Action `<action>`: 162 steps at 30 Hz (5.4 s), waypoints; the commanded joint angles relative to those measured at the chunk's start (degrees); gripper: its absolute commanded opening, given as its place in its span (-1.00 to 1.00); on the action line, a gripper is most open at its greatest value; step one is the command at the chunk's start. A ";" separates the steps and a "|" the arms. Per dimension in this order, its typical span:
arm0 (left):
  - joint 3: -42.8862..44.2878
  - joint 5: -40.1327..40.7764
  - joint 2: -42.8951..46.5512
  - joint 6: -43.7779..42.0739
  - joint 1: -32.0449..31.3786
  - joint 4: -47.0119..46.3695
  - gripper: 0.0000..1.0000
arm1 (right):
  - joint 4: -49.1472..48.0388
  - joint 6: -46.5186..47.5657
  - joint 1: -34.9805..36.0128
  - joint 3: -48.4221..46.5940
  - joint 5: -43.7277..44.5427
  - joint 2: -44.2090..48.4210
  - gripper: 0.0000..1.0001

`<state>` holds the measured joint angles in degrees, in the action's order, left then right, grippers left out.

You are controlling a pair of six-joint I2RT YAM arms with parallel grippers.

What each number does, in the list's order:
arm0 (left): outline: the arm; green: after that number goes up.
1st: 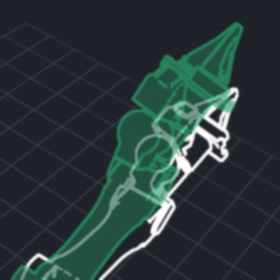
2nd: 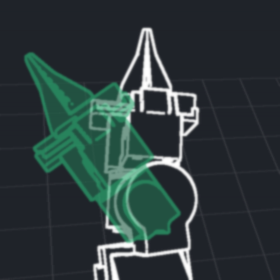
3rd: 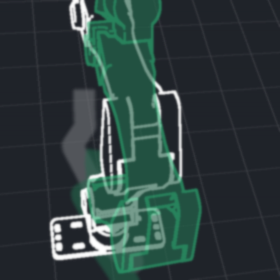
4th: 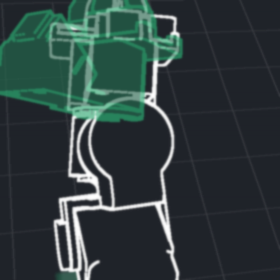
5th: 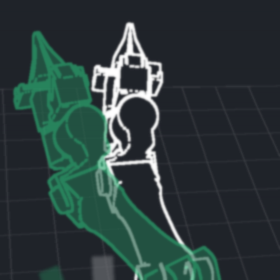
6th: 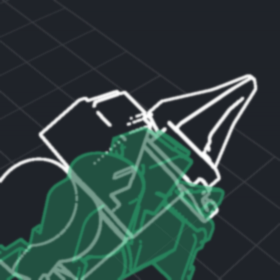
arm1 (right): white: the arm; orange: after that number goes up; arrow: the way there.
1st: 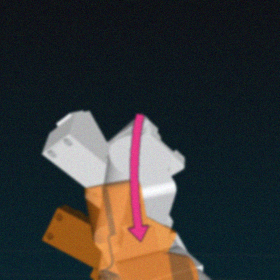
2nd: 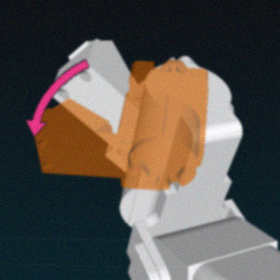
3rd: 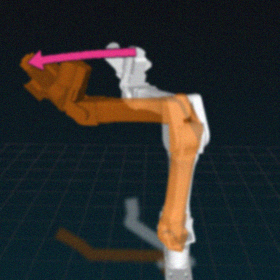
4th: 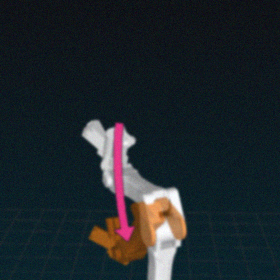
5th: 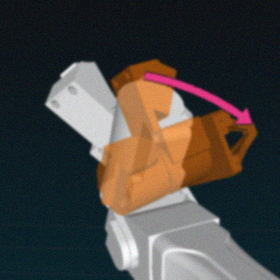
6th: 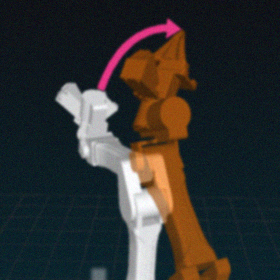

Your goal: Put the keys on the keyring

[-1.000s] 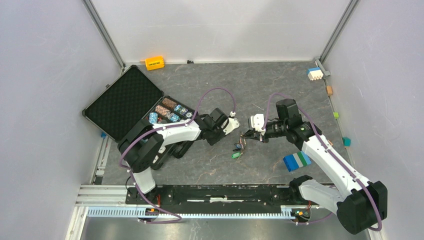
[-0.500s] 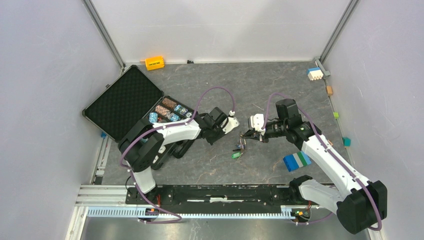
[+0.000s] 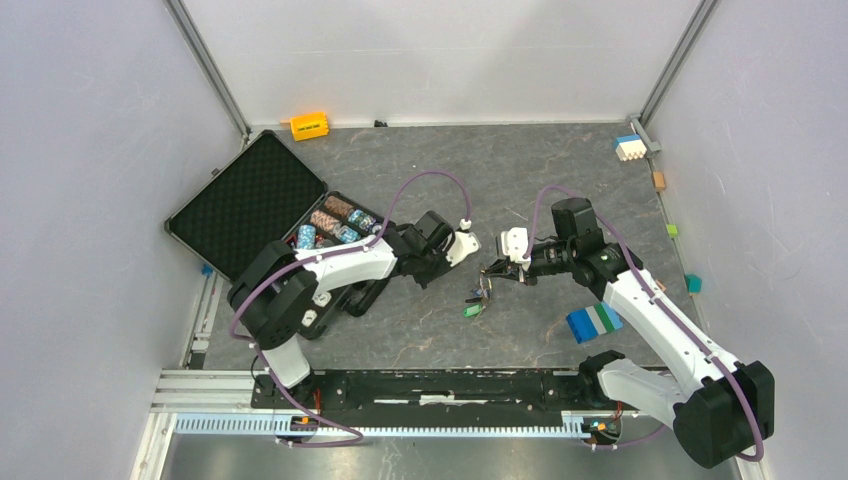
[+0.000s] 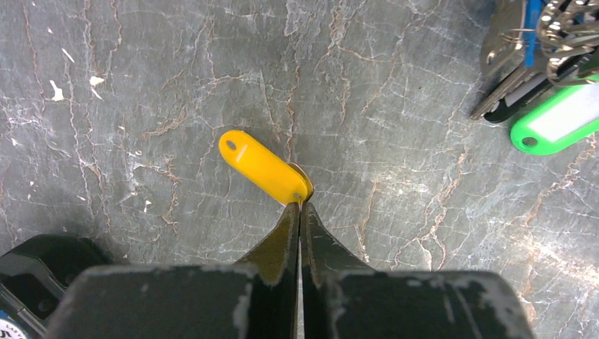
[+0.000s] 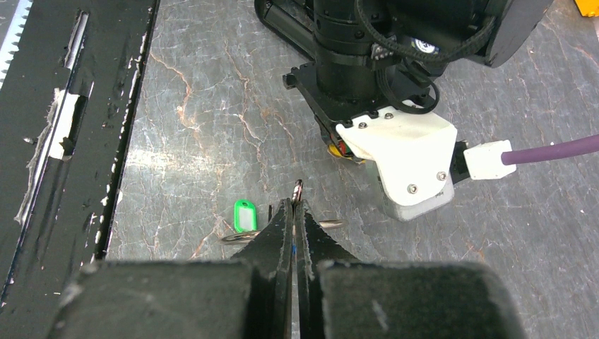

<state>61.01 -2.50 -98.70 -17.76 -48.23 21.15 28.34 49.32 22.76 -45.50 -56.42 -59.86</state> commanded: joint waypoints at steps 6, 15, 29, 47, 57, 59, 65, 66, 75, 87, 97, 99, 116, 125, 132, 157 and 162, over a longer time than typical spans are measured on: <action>-1.51 -0.76 0.88 -6.03 0.24 -0.58 -0.75 | -0.78 0.80 -0.19 -0.74 -0.62 0.34 -1.00; -3.08 -0.84 1.76 -4.74 0.24 -1.26 -0.54 | -0.74 0.87 -0.19 -0.74 -0.52 0.51 -1.00; -2.59 -1.18 1.05 -3.48 0.24 -2.59 -0.49 | -0.74 0.87 -0.18 -0.73 -0.21 0.35 -1.00; -2.82 -2.79 0.35 -3.47 0.24 -3.28 -0.91 | -0.74 0.91 -0.22 -0.74 -0.09 0.65 -1.00; -5.15 -8.66 5.37 -5.93 0.69 -4.71 -0.96 | -0.70 1.22 -0.21 -0.73 -1.11 2.26 -1.00; -6.30 -11.10 8.94 -6.48 0.98 -5.35 -0.95 | -0.40 1.47 -0.18 -0.91 -2.11 2.84 -1.00; -5.37 -15.59 17.99 -6.51 2.03 -4.00 -0.96 | -0.99 0.94 -0.17 -1.27 -4.42 5.69 -1.00; -3.98 -16.76 18.57 -6.51 2.16 -2.26 -0.96 | -1.42 0.15 -0.15 -1.26 -4.71 6.00 -1.00; 6.92 -29.06 26.35 -10.26 2.35 10.17 -0.96 | -12.33 -11.57 0.92 -1.70 -8.10 7.39 -1.00; 6.51 -29.74 30.03 -19.39 1.28 8.12 -0.96 | -36.64 -35.86 2.58 0.72 -12.39 4.74 -1.00; 2.39 -11.59 33.11 -21.82 -3.46 -0.22 -0.96 | -68.50 -71.70 2.99 8.38 -8.39 -1.98 -1.00; 0.40 -8.22 34.30 -21.53 -4.21 -3.32 -0.96 | -68.17 -72.16 3.06 9.06 -6.56 -2.47 -1.00; -7.03 4.64 36.10 -22.58 -11.02 -13.92 -0.96 | -76.20 -80.15 3.03 11.44 -1.15 -6.72 -1.00; -7.93 4.61 37.16 -23.40 -12.01 -13.89 -0.96 | -75.87 -79.58 2.92 11.48 -0.40 -7.40 -1.00; -8.10 4.78 37.39 -23.57 -12.39 -13.94 -0.95 | -74.44 -79.09 2.71 11.31 0.44 -7.71 -1.00; -8.52 8.11 36.91 -24.84 -13.31 -16.01 -0.96 | -77.65 -81.36 2.68 12.18 -0.88 -9.07 -1.00; -8.63 8.00 36.91 -24.69 -13.45 -16.20 -0.96 | -77.71 -81.11 2.72 12.36 -0.79 -9.22 -1.00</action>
<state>52.21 4.60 -62.61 -40.29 -61.23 8.12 -45.71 -31.31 25.50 -32.93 -56.88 -69.12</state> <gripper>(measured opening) 0.022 0.009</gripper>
